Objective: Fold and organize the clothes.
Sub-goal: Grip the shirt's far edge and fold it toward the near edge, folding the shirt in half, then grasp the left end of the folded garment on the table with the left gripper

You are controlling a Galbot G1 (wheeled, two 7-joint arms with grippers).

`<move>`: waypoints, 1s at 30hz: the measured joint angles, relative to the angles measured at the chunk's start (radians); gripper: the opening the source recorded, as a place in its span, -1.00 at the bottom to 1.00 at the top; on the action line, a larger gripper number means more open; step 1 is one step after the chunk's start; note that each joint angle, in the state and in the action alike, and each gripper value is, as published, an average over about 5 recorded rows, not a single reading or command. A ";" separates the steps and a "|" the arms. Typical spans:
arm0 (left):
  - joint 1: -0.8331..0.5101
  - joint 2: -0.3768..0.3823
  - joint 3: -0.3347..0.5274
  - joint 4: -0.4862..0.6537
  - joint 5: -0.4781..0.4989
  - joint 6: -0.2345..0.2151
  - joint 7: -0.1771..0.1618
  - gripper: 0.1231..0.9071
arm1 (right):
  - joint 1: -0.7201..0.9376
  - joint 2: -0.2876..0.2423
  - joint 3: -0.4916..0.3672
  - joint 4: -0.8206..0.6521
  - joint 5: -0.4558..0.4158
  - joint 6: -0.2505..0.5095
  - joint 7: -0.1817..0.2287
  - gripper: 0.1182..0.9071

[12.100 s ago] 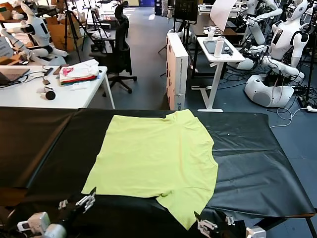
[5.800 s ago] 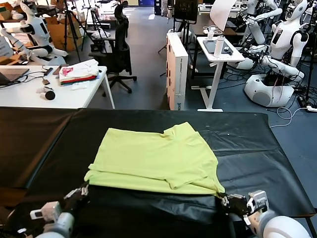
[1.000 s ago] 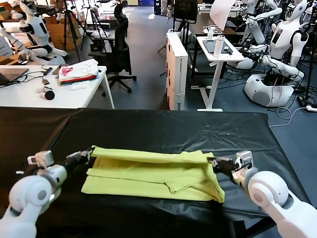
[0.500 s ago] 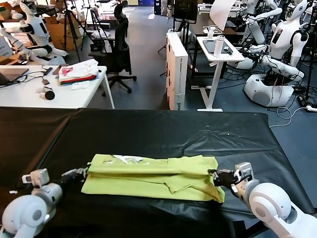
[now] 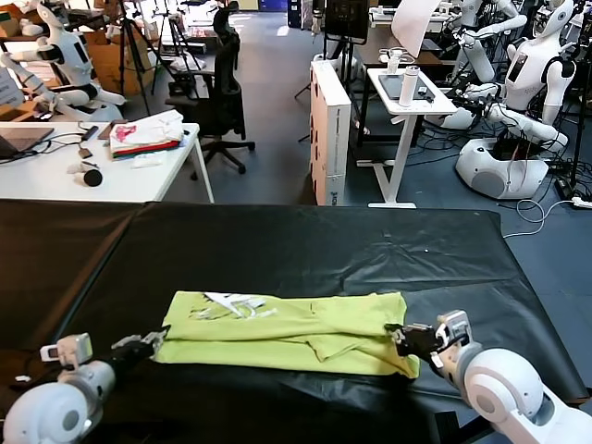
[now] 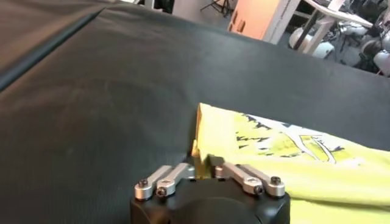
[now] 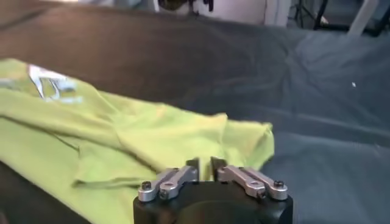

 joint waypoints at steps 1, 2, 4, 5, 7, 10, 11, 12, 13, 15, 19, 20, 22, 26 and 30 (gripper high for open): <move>-0.005 0.001 -0.003 0.001 0.001 0.000 -0.001 0.66 | 0.008 0.006 0.005 -0.009 -0.004 0.004 0.001 0.41; -0.011 0.002 -0.005 0.004 0.002 0.000 -0.004 0.80 | 0.017 0.013 0.008 -0.020 -0.011 0.011 0.001 0.59; -0.027 0.002 -0.004 0.013 0.002 0.000 -0.014 0.93 | 0.035 0.030 0.010 -0.046 -0.027 0.034 0.002 0.81; -0.037 0.000 -0.001 0.020 0.001 0.000 -0.019 0.97 | 0.044 0.039 0.010 -0.061 -0.037 0.047 0.002 0.90; -0.065 -0.005 0.008 0.036 0.005 0.000 -0.027 0.99 | 0.059 0.059 0.009 -0.090 -0.053 0.065 0.002 0.97; -0.115 -0.016 0.030 0.065 0.021 0.000 -0.029 1.00 | 0.070 0.090 0.005 -0.131 -0.073 0.078 0.001 1.00; -0.132 -0.020 0.040 0.076 0.028 0.000 -0.028 1.00 | 0.071 0.100 0.002 -0.143 -0.079 0.081 0.001 1.00; -0.147 -0.024 0.049 0.086 0.035 0.000 -0.027 1.00 | 0.072 0.110 0.001 -0.153 -0.085 0.084 0.001 1.00; -0.162 -0.029 0.060 0.098 0.043 0.000 -0.025 1.00 | 0.072 0.120 -0.001 -0.163 -0.090 0.087 0.001 1.00; -0.190 -0.040 0.082 0.120 0.059 0.000 -0.022 1.00 | 0.073 0.138 -0.003 -0.181 -0.100 0.094 0.001 1.00; -0.238 -0.064 0.125 0.162 0.090 0.000 -0.009 1.00 | 0.073 0.171 -0.005 -0.210 -0.113 0.100 0.002 1.00; -0.249 -0.069 0.134 0.171 0.095 -0.002 -0.006 1.00 | 0.073 0.178 -0.006 -0.215 -0.115 0.100 0.002 1.00; -0.266 -0.076 0.150 0.187 0.100 -0.007 -0.004 1.00 | 0.073 0.188 -0.007 -0.222 -0.117 0.100 0.003 1.00; -0.289 -0.084 0.171 0.213 0.106 -0.025 -0.004 1.00 | 0.074 0.201 -0.010 -0.234 -0.120 0.100 0.002 0.99; -0.300 -0.088 0.178 0.235 0.110 -0.038 -0.004 1.00 | 0.077 0.208 -0.014 -0.243 -0.121 0.100 0.001 0.82</move>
